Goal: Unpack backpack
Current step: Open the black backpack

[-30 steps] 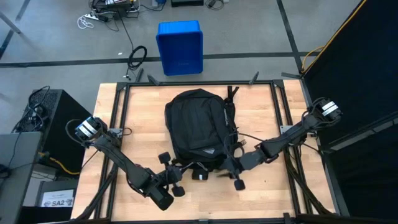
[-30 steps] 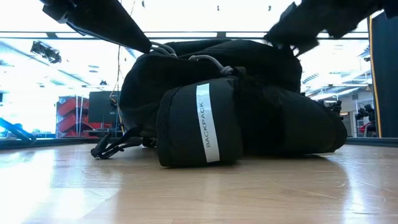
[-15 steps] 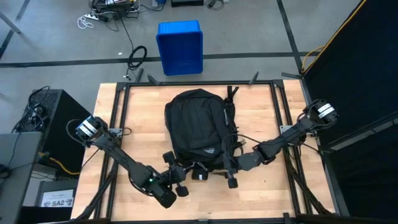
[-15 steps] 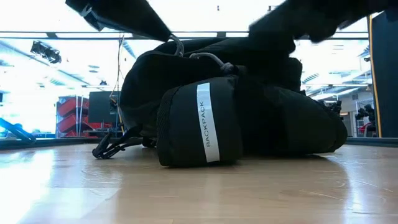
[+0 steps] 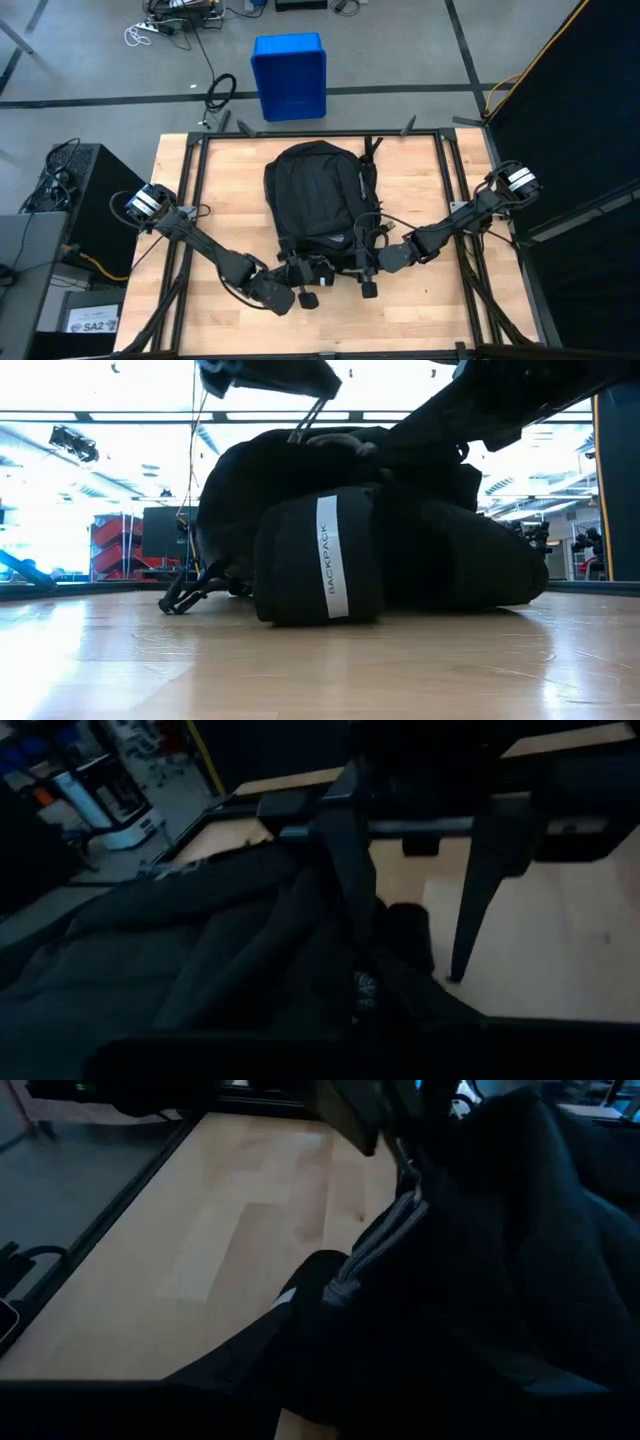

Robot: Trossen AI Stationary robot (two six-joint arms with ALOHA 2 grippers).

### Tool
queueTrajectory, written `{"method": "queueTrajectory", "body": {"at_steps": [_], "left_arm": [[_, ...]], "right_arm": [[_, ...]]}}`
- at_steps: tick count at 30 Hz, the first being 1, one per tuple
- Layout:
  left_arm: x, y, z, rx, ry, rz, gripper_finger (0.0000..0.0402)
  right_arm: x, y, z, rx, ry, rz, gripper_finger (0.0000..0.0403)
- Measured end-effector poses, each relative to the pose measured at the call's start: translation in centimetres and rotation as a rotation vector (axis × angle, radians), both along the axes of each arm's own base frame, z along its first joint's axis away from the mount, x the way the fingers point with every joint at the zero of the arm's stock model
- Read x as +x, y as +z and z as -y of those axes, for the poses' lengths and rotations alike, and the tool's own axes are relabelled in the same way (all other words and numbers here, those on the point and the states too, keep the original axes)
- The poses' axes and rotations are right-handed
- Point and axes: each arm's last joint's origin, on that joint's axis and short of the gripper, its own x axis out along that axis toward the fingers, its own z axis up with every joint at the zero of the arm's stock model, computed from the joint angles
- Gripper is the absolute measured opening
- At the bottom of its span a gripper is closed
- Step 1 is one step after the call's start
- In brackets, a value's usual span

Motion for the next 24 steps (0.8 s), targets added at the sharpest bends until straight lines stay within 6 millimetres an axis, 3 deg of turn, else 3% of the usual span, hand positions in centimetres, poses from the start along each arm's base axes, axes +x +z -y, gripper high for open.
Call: {"method": "queueTrajectory", "body": {"at_steps": [16,24], "left_arm": [[2.8,-0.9,-1.6,-0.036,-0.071,0.045,0.0],[2.8,-0.9,-1.5,-0.023,-0.077,0.044,0.0]], "right_arm": [[0.2,0.4,0.1,0.033,-0.009,0.037,0.0184],[0.2,-0.2,0.9,0.012,-0.069,-0.019,0.0128]]}}
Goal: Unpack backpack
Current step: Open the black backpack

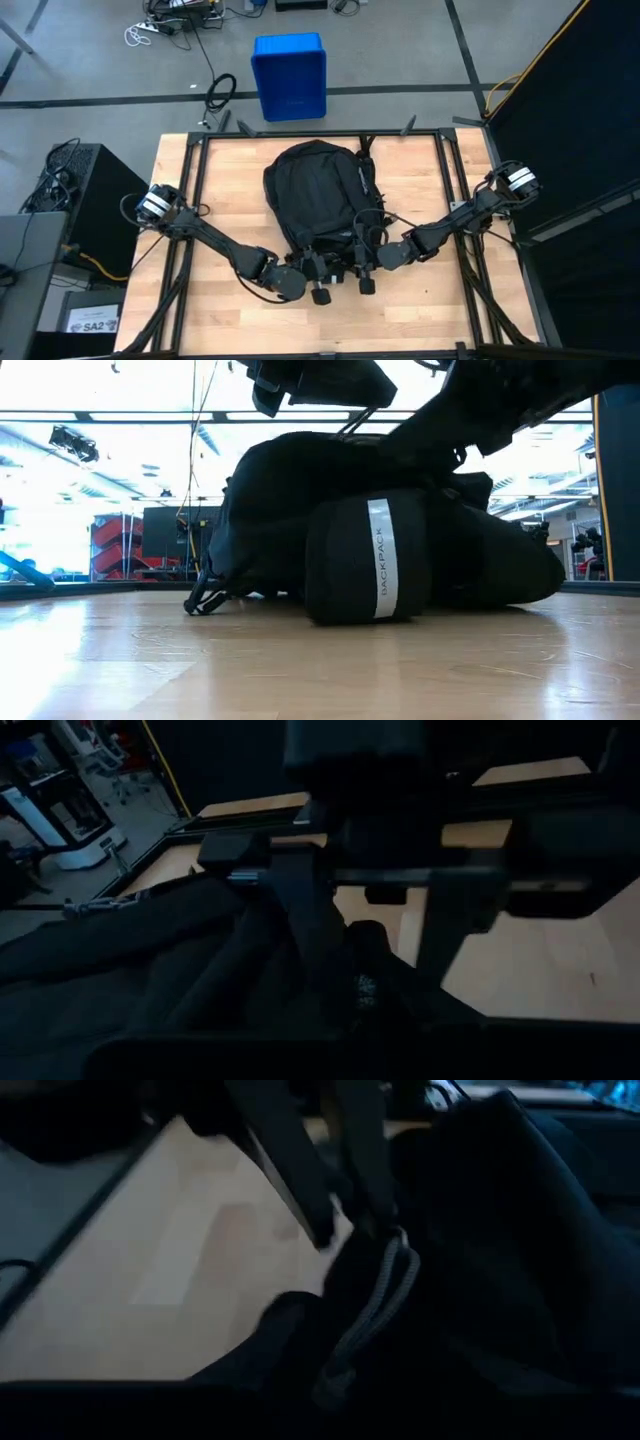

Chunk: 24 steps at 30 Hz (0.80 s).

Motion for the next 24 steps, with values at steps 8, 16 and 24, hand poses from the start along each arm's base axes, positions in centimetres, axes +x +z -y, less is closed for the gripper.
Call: {"method": "queueTrajectory", "body": {"at_steps": [8,16,24], "left_arm": [[-1.4,-0.9,1.7,0.032,-0.034,-0.092,0.0],[-5.2,-1.4,3.8,0.018,0.059,-0.165,0.0],[-9.3,-2.0,4.1,-0.002,0.2,-0.221,0.0]], "right_arm": [[-0.6,0.3,0.0,-0.064,0.019,-0.03,0.001],[-3.2,2.2,0.2,-0.094,-0.038,-0.112,0.0003],[-5.9,3.8,0.1,-0.104,-0.074,-0.155,0.0001]]}}
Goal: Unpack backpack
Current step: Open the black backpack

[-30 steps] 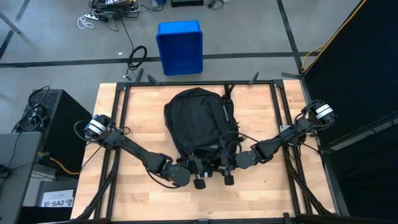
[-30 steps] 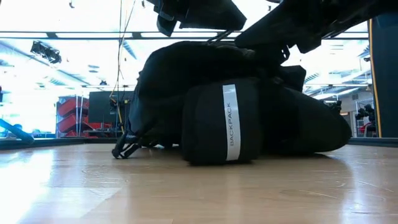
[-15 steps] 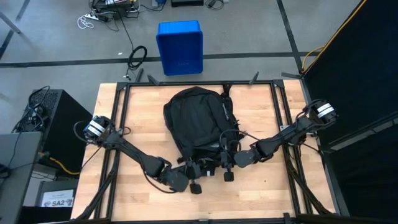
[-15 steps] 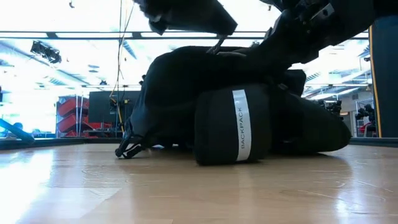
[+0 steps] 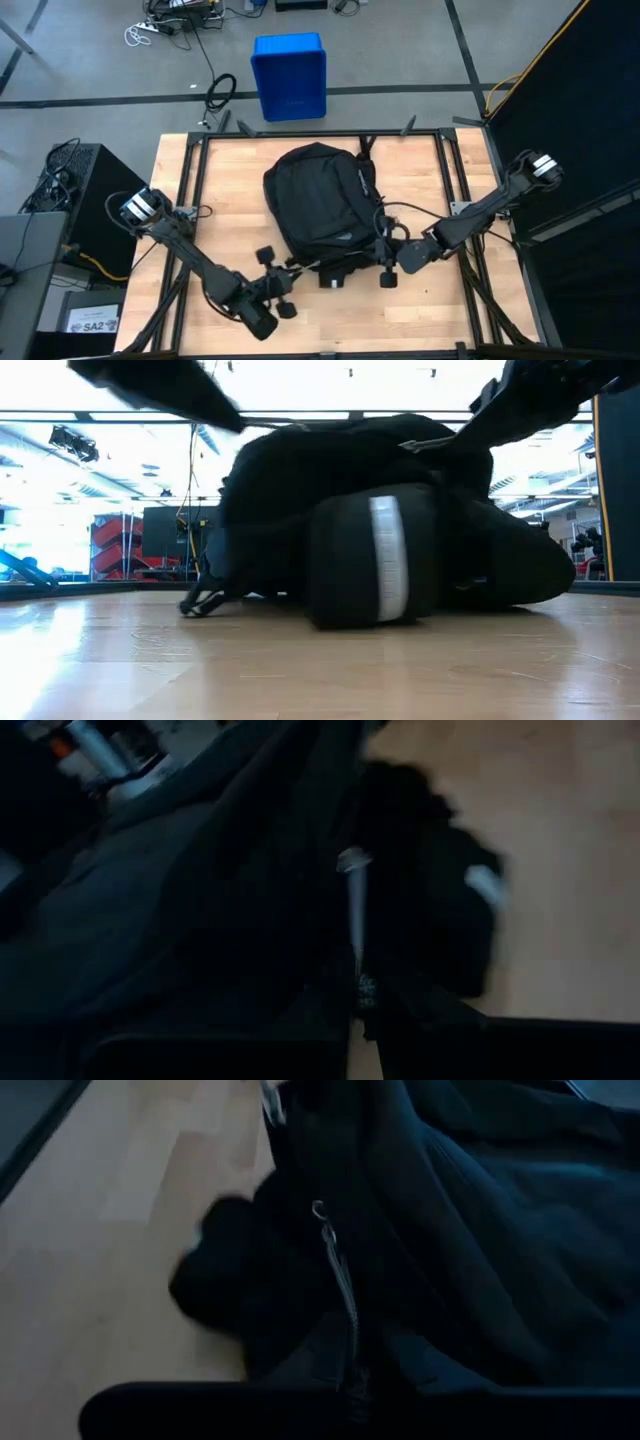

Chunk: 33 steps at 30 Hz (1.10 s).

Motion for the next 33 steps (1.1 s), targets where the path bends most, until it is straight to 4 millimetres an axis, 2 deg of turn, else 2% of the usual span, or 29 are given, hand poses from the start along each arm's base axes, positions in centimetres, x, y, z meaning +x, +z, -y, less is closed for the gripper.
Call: {"method": "queueTrajectory", "body": {"at_steps": [7,18,22,33], "left_arm": [[-2.4,-0.7,-0.6,-0.05,0.12,-0.047,0.0],[-4.5,-0.9,-0.9,-0.066,0.2,-0.105,0.0],[-5.1,-0.8,-1.6,-0.056,0.261,-0.12,0.0],[-5.4,-0.8,-1.9,-0.059,0.294,-0.14,0.0]], "right_arm": [[-1.7,-0.2,0.6,-0.024,-0.084,-0.093,0.0001],[-5.0,-1.9,3.5,-0.097,-0.426,-0.336,0.0],[-5.2,-2.0,3.7,-0.095,-0.447,-0.345,0.0],[-5.6,-1.9,4.9,-0.191,-0.543,-0.337,0.0006]]}}
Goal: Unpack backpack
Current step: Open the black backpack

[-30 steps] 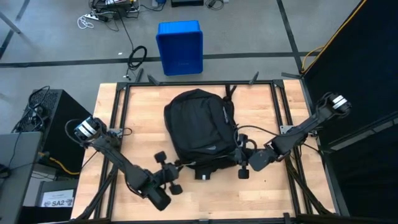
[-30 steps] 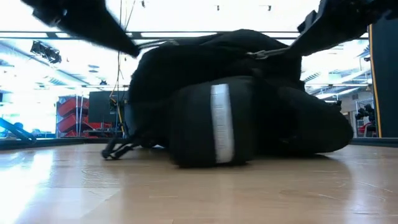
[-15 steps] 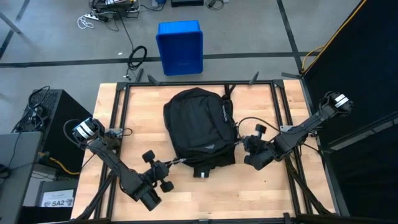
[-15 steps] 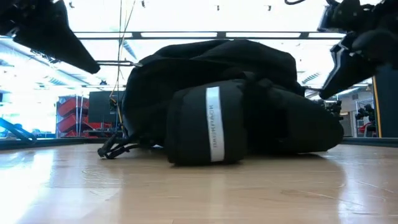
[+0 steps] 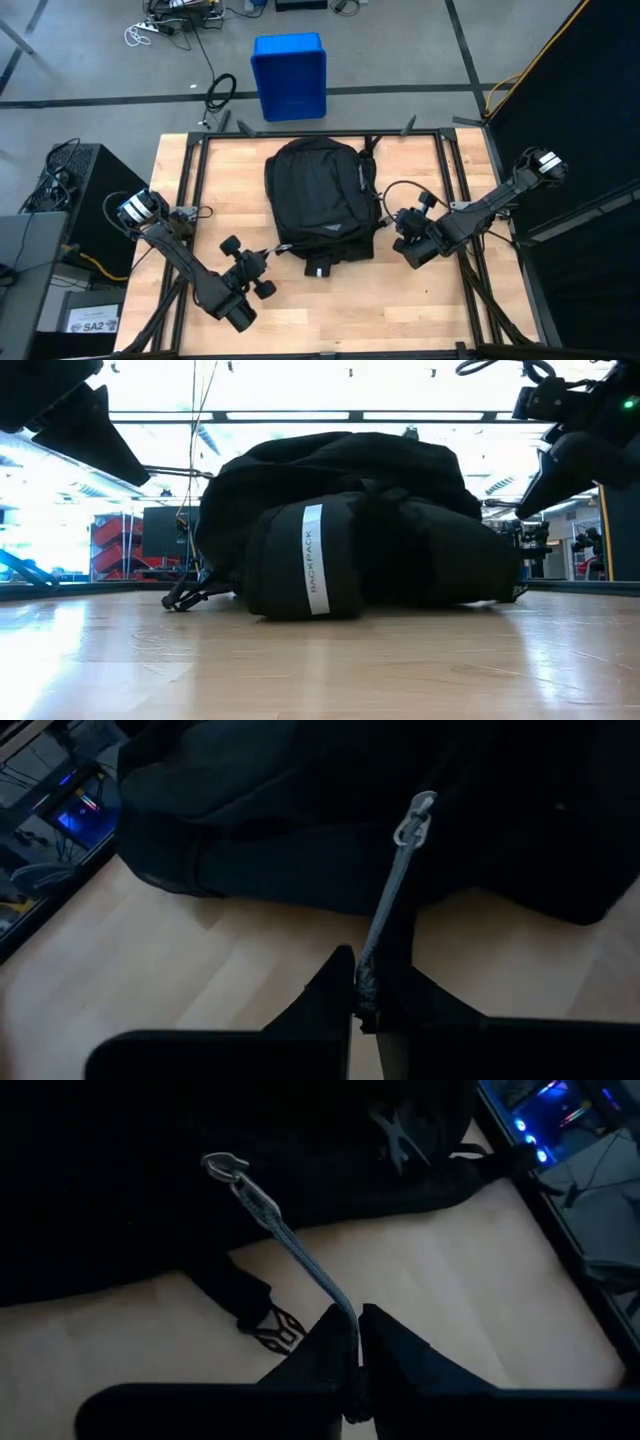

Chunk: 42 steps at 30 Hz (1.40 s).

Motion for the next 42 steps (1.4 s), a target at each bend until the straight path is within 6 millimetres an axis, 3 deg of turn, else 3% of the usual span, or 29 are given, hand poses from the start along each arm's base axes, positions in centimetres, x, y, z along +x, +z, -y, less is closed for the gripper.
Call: {"method": "queueTrajectory", "body": {"at_steps": [10,15,22,27,31,36,42], "left_arm": [[0.0,-0.2,0.2,-0.033,0.003,-0.008,0.0],[0.1,-0.2,0.3,-0.035,0.0,0.011,0.0],[0.3,-0.2,0.4,-0.051,-0.002,0.033,0.0],[1.1,-0.2,1.1,-0.062,-0.053,0.094,0.0],[2.5,-0.1,1.7,-0.062,-0.132,0.14,0.0],[4.3,0.2,1.8,-0.049,-0.207,0.151,0.0],[5.5,0.6,1.9,-0.025,-0.272,0.157,0.0]], "right_arm": [[0.7,0.0,-0.9,-0.008,0.196,-0.063,0.009],[2.8,1.1,-2.7,-0.016,0.401,0.1,0.0147],[6.0,4.8,-4.7,-0.107,0.719,0.426,0.0215],[8.4,4.6,-4.4,-0.152,0.791,0.51,0.0252],[11.0,2.8,-4.0,-0.158,0.779,0.431,0.027],[14.9,2.3,-4.0,-0.184,0.748,0.345,0.0276],[18.3,1.6,-3.3,-0.255,0.687,0.142,0.0243]]}}
